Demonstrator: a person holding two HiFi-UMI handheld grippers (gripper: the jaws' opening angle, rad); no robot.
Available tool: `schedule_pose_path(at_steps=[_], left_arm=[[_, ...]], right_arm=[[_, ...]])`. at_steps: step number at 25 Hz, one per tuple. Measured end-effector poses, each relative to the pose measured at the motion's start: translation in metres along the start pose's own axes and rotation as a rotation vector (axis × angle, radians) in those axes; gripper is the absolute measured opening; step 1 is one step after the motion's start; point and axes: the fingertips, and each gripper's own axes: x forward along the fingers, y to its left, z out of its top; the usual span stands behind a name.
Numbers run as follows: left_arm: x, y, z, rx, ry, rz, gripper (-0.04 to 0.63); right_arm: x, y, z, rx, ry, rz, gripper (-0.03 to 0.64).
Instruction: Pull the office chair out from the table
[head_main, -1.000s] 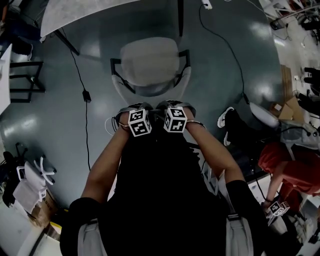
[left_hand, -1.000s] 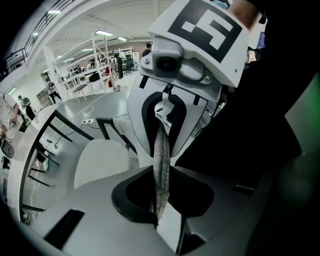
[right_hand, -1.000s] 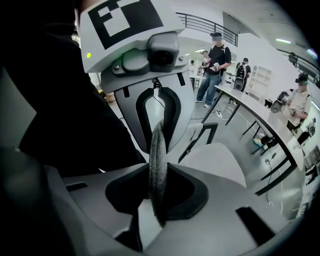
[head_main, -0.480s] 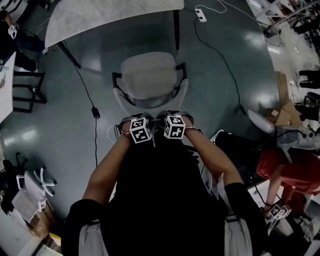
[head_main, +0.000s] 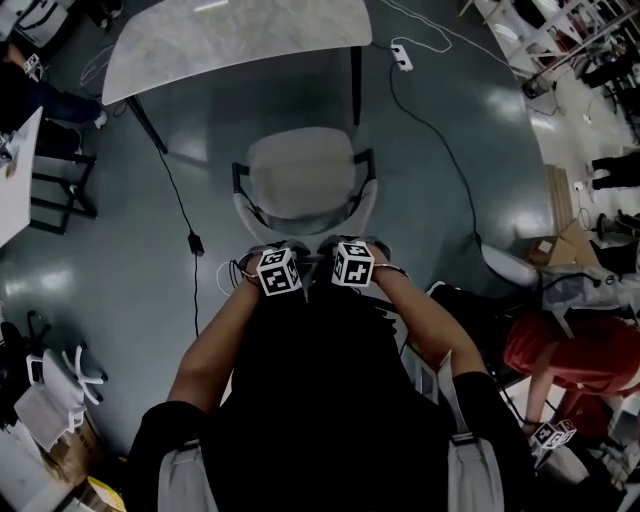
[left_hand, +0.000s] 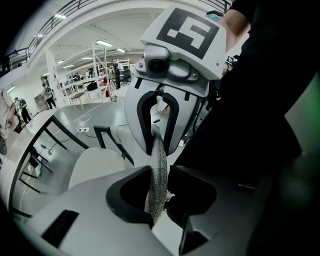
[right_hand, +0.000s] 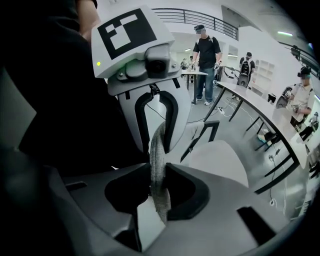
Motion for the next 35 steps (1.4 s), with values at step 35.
schedule_pose_path(at_steps=[35], left_arm=[[-0.287, 0.055, 0.169, 0.136, -0.627, 0.307, 0.040]], right_arm=[[-0.314, -0.048, 0.194, 0.013, -0.820, -0.410, 0.049]])
